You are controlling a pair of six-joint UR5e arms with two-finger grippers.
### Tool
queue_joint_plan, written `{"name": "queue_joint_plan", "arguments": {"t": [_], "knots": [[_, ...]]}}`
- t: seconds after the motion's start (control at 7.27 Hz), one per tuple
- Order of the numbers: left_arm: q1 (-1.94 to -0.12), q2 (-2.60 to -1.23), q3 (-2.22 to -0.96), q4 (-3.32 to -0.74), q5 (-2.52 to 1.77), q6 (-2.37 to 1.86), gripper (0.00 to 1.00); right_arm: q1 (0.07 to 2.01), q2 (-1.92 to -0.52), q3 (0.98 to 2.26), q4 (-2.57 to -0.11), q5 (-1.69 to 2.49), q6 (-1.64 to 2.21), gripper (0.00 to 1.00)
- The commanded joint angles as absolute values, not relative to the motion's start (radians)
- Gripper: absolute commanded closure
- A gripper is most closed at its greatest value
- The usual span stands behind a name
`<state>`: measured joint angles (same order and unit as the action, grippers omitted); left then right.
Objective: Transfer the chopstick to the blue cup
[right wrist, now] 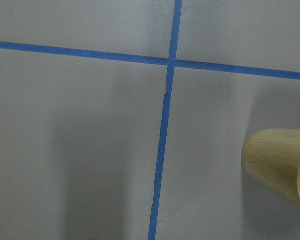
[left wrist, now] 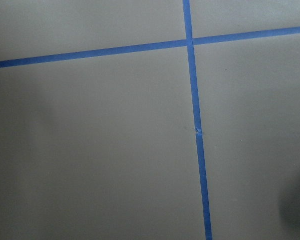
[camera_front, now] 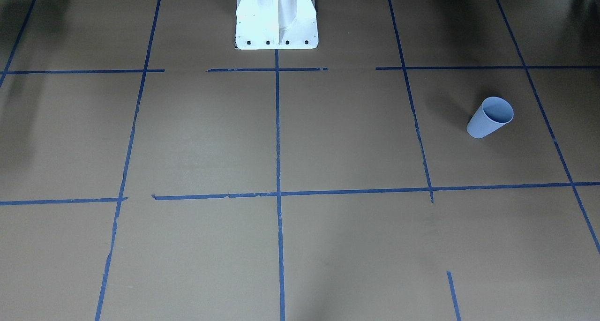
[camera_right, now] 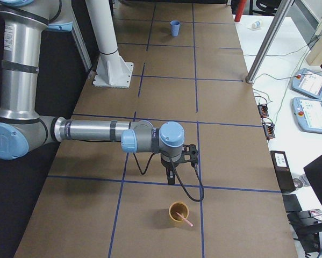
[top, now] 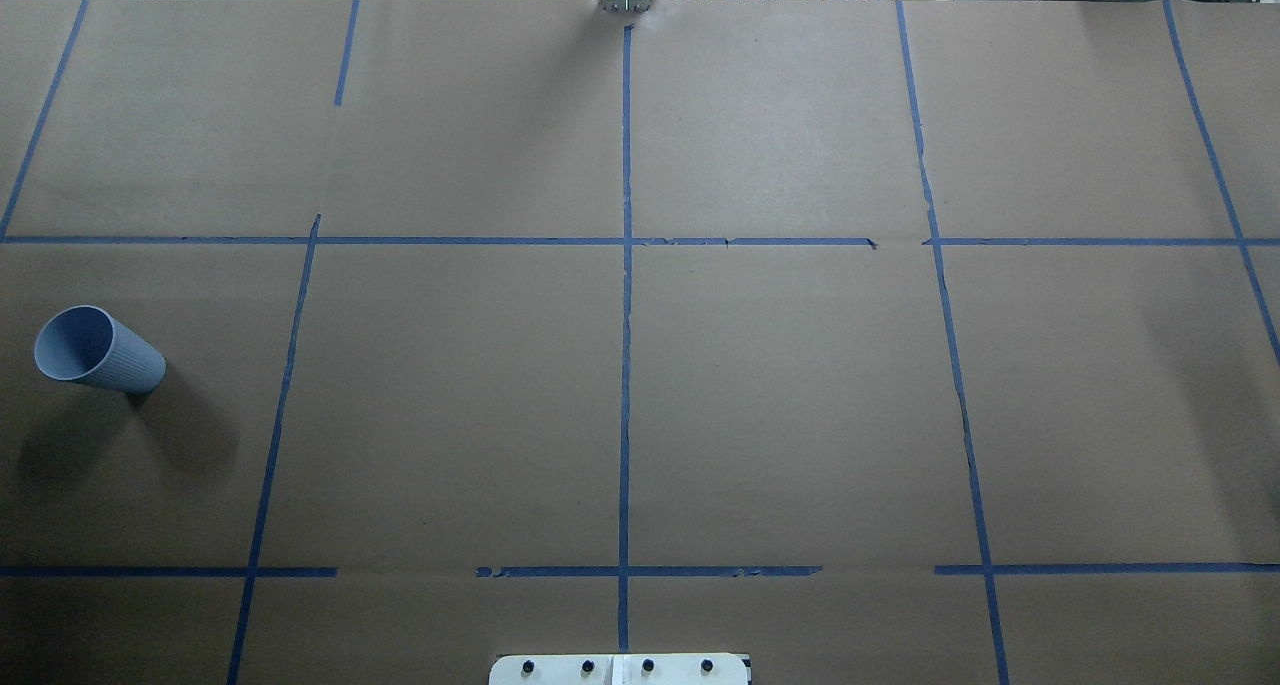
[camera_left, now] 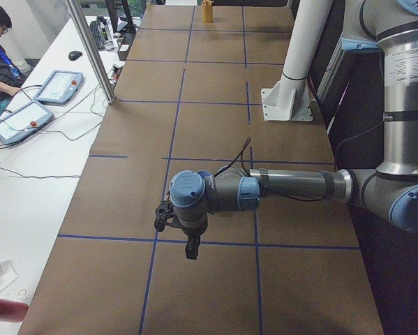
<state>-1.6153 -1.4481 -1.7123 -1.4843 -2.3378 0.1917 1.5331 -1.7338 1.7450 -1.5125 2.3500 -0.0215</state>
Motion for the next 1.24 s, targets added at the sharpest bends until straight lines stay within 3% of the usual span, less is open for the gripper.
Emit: {"name": "queue_joint_plan", "arguments": {"t": [0.0,1.1], "knots": [[-1.615,-1.448,-1.715,-1.486,-2.339,0.192,0.0,1.529,-1.732,1.744,-1.514,2.35,-0.021,0.0],[-1.586,-1.522,-1.701,-1.721,-2.379,0.19,0.0,1.514,-1.72,1.749,-1.513,2.35,-0.018,0.0]]}}
